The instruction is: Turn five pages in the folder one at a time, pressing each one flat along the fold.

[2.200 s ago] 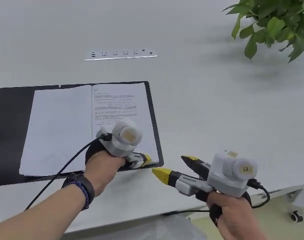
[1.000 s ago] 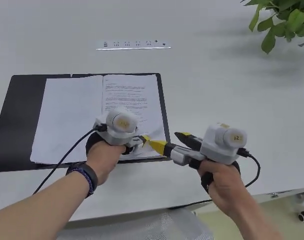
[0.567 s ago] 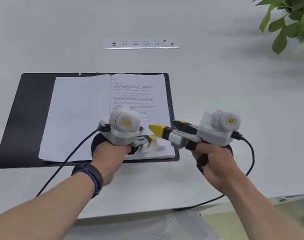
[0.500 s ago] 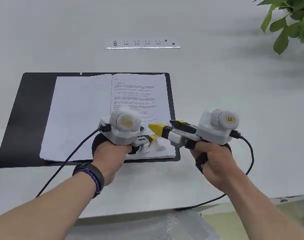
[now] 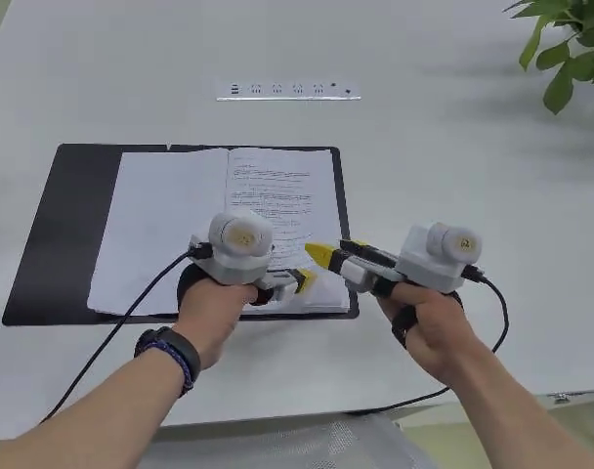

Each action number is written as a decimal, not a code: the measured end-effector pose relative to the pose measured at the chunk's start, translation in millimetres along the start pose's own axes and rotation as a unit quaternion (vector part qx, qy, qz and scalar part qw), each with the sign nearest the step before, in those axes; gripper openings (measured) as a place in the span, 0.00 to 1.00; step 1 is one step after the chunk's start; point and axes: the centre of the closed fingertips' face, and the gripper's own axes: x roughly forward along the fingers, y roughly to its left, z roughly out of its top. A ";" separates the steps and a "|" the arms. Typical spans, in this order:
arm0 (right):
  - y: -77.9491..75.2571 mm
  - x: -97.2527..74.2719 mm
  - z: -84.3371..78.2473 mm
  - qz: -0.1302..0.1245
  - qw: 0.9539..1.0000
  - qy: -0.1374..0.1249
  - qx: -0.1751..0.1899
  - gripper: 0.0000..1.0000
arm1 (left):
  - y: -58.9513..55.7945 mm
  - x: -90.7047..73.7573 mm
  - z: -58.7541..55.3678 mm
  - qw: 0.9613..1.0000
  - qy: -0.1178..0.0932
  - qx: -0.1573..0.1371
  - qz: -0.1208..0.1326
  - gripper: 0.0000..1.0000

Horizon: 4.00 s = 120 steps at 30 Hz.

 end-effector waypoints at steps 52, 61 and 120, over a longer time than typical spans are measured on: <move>83.9 44.7 -15.8 0.052 0.999 0.004 -0.012 0.00 | 58.8 -160.1 -41.4 0.993 -0.042 -0.003 0.109 0.62; 105.2 71.1 -17.8 0.067 0.998 0.012 -0.011 0.00 | 80.7 -186.0 -50.6 0.988 -0.055 -0.030 0.139 0.63; 182.8 208.9 -108.7 0.097 0.985 0.126 0.067 0.00 | 115.6 -225.7 -82.5 0.981 -0.060 -0.087 0.160 0.63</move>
